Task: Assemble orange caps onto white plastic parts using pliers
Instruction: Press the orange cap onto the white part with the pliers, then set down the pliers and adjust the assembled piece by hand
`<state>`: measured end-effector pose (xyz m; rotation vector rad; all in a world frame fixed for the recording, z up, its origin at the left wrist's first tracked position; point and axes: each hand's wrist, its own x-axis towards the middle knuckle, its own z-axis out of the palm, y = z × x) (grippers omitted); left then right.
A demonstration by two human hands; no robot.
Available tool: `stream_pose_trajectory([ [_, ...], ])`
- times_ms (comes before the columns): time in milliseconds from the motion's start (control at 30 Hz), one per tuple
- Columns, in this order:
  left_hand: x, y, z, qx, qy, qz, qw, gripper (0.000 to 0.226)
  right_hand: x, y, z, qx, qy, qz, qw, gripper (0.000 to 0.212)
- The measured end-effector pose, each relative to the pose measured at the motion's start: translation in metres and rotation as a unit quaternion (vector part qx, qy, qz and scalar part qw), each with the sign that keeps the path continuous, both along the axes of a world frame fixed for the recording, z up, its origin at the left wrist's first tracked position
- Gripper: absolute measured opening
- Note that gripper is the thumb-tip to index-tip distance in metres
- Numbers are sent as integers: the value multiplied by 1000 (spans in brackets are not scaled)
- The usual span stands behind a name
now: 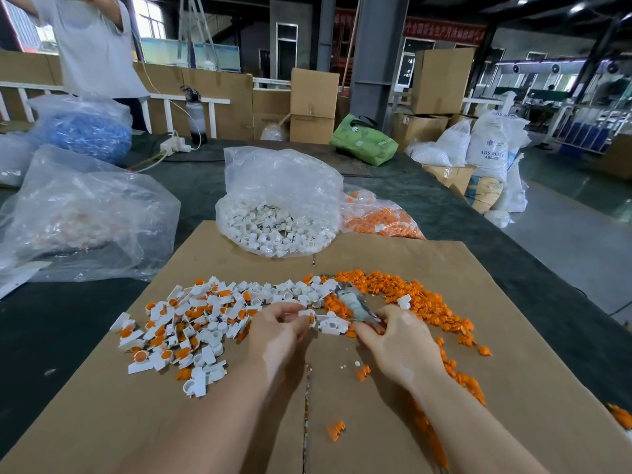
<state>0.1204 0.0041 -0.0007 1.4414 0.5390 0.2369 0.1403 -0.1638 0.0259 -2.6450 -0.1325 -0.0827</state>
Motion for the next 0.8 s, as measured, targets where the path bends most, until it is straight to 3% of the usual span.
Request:
stream_pose_trajectory([
  [100, -5, -1, -4, 143, 5, -45, 989, 18, 9, -8, -12, -133, -35, -33, 990, 51],
  [233, -9, -2, -10, 228, -10, -56, 972, 24, 13, -12, -23, -213, -61, -47, 974, 52],
  [467, -7, -4, -16, 222, -13, -64, 973, 26, 18, -14, -27, -246, -4, -59, 968, 62],
  [567, -7, -3, -18, 206, -13, -63, 976, 23, 13, -8, -25, -276, -59, -68, 957, 58],
  [633, -7, -3, -18, 200, -17, -66, 977, 23, 7, -1, -23, -235, -184, -22, 954, 40],
  [700, -7, -3, -18, 209, -32, -68, 975, 23, 1, 7, -32, -135, -321, 61, 936, 31],
  [800, -7, -3, -16, 227, -44, -80, 970, 23, -12, 23, -38, -30, -312, 181, 932, 28],
])
